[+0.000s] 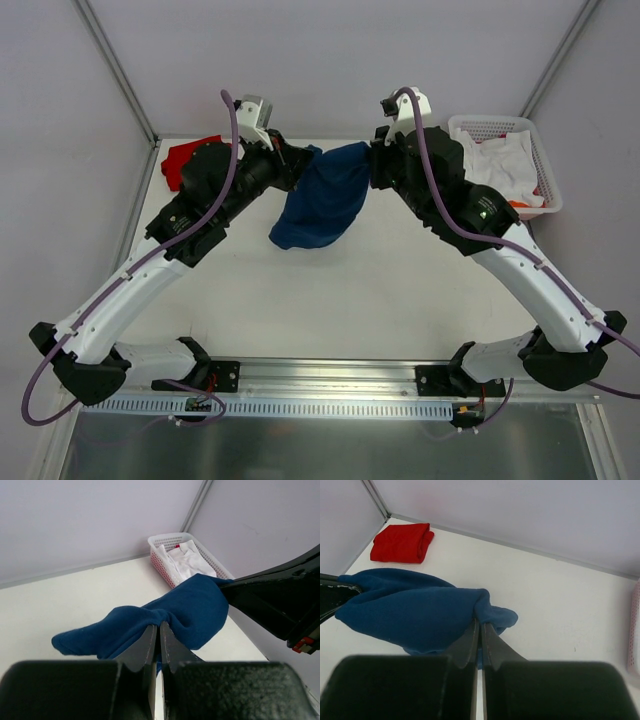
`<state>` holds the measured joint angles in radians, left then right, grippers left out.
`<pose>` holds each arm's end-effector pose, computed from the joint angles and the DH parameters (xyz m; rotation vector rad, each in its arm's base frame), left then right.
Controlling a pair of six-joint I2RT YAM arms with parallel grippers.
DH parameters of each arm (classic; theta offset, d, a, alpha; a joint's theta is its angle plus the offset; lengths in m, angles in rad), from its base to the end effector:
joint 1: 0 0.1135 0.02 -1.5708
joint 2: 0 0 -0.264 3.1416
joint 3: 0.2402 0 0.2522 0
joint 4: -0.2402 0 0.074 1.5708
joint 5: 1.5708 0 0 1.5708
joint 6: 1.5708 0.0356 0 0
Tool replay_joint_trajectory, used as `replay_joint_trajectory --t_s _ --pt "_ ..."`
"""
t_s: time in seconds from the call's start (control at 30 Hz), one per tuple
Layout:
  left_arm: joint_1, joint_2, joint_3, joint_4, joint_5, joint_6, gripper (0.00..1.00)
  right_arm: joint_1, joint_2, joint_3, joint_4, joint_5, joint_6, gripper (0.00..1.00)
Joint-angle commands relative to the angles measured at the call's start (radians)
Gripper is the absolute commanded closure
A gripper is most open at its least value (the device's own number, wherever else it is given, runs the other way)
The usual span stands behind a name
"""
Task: Fold and stack the t-shirts
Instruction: Fold the long partially folded tshirt into a neat square
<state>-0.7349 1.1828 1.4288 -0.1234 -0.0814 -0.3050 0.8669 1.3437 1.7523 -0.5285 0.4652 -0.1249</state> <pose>0.1887 -0.1667 0.4891 0.2518 1.4763 -0.7876 0.1847 0.1929 0.5105 -0.4787 1.6110 0.1656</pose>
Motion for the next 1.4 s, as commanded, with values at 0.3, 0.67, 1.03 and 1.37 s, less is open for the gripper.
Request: replay_joint_trajectory --t_s 0.3,0.67,1.03,1.37 --pt "-0.064 -0.081 0.119 0.068 -0.024 0.090 1.00 0.060 -0.094 0.015 0.105 0.069 -0.096 1.00" --pt "-0.061 -0.168 0.038 0.183 -0.103 0.129 1.00 0.090 -0.178 -0.097 0.283 0.155 -0.216 1.00" --pt "-0.060 -0.074 0.051 0.165 -0.037 0.078 1.00 0.087 -0.086 -0.043 0.217 0.115 -0.179 1.00" --pt "0.054 0.050 0.059 0.162 0.055 0.012 1.00 -0.021 0.000 -0.027 0.191 0.055 -0.125 1.00"
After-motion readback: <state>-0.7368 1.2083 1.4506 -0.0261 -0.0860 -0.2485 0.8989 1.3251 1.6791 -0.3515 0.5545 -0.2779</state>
